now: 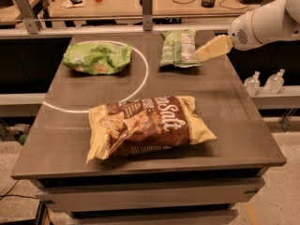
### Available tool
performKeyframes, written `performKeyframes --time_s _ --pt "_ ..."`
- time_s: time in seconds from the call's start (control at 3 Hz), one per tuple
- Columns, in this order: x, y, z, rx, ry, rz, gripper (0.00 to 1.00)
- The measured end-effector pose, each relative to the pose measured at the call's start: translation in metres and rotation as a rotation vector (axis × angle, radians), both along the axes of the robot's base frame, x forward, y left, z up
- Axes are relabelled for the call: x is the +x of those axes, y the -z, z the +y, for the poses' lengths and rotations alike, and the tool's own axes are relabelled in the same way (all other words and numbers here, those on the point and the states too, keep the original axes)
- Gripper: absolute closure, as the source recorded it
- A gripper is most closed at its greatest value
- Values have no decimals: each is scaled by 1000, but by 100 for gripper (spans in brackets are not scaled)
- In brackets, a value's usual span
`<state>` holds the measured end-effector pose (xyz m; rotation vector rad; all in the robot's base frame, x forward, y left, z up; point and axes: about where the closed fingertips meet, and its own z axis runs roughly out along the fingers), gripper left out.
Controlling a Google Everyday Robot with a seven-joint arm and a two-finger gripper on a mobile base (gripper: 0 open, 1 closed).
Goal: Move green jalapeno chip bag near green rice chip bag
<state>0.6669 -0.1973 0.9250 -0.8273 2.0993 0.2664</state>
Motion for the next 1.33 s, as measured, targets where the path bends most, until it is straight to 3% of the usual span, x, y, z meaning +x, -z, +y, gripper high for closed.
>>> performKeyframes --time_s 0.33,0.67,1.0,1.33 --pt "2 -1 1 -1 -3 -14 0" --pt "9 8 -1 -23 37 -7 0" --pt "28 22 1 -20 68 -33 0" --pt "49 30 13 -5 56 -46 0"
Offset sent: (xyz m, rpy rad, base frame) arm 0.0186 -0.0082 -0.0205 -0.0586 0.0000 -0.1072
